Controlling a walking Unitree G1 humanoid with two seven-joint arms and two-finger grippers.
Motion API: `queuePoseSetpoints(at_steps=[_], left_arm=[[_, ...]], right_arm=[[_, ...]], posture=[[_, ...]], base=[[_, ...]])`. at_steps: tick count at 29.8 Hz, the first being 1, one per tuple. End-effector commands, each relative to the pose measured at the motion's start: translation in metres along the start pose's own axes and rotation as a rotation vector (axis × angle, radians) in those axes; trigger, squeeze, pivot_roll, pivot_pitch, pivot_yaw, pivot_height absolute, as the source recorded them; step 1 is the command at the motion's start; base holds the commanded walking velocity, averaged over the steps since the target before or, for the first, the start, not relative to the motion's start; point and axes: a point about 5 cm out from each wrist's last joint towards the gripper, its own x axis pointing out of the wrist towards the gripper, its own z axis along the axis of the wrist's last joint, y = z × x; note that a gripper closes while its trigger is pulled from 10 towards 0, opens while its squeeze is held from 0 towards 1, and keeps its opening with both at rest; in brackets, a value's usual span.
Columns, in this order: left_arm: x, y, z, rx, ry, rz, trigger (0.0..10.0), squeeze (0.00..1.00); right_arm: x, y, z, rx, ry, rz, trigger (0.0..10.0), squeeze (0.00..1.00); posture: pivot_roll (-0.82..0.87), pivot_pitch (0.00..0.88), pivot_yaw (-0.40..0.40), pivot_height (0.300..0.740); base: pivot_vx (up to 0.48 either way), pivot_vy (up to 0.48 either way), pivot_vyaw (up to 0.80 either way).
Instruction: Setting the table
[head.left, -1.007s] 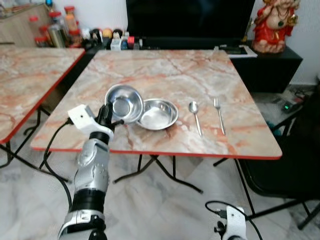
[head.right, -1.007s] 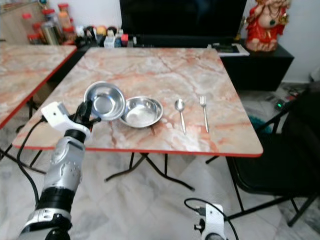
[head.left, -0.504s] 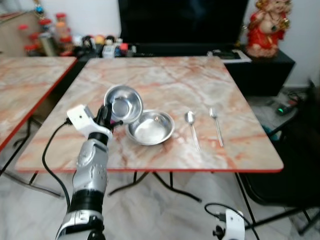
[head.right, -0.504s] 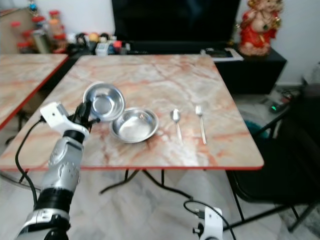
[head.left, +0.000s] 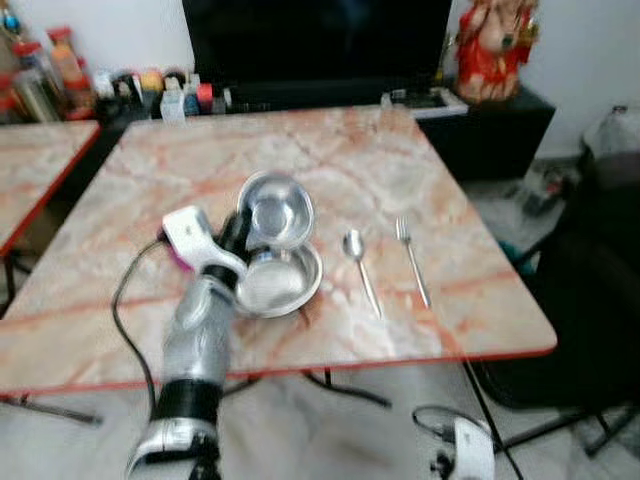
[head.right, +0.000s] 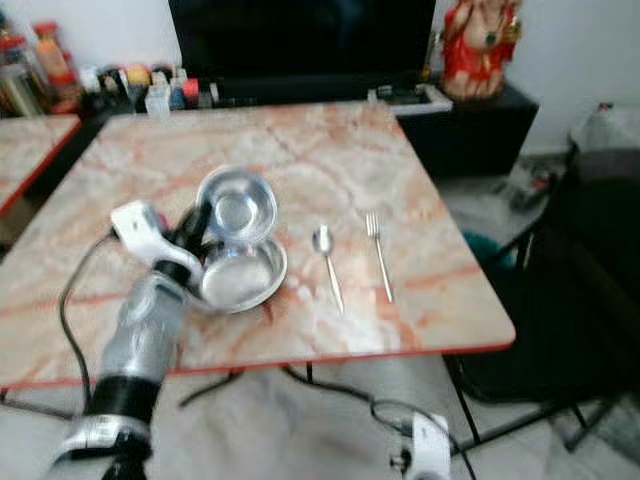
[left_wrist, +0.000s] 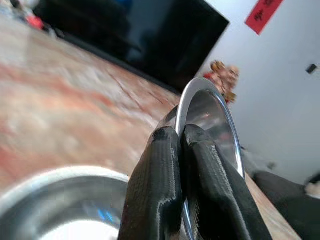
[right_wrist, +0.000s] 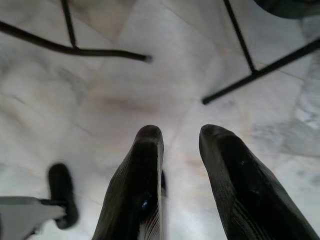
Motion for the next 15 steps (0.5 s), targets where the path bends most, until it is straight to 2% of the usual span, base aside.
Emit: queuePoseSetpoints(at_steps=[1, 2, 5, 8, 13, 15], left_arm=[[0.0014, 0.0021, 0.0121, -0.012, -0.033, 0.015, 10.0, 0.00], [0.0015, 0.0015, 0.0108, -0.077, -0.024, 0.046, 10.0, 0.00], [0.0012, 0.0016, 0.0093, -0.136, -0.015, 0.076, 10.0, 0.00], [0.0028, 0.0023, 0.0108, -0.240, -0.026, 0.127, 10.0, 0.00], [0.0092, -0.0016, 0.0050, -0.336, 0.015, 0.186, 10.0, 0.00], [0.0096, -0.0016, 0.0037, -0.348, 0.023, 0.199, 10.0, 0.00]], right_arm=[[-0.0003, 0.0028, -0.0015, 0.002, 0.001, 0.004, 10.0, 0.00], [-0.0007, 0.0022, -0.0030, 0.001, 0.004, 0.002, 10.0, 0.00], [-0.0011, 0.0020, -0.0049, 0.003, 0.008, -0.001, 10.0, 0.00], [-0.0017, 0.0025, -0.0072, 0.006, 0.012, -0.001, 10.0, 0.00], [-0.0024, 0.0045, -0.0104, 0.014, 0.019, -0.001, 10.0, 0.00], [-0.0025, 0.0047, -0.0106, 0.015, 0.020, -0.001, 10.0, 0.00]], posture=[[0.00, 0.000, -0.009, 0.732], [0.00, 0.000, -0.004, 0.732], [0.00, 0.000, -0.002, 0.732], [0.00, 0.000, 0.002, 0.732], [0.00, 0.000, 0.014, 0.732], [0.00, 0.000, 0.014, 0.732]], base=[[0.000, 0.000, 0.00], [0.000, 0.000, 0.00], [0.000, 0.000, 0.00], [0.000, 0.000, 0.00], [0.000, 0.000, 0.00], [0.000, 0.000, 0.00]])
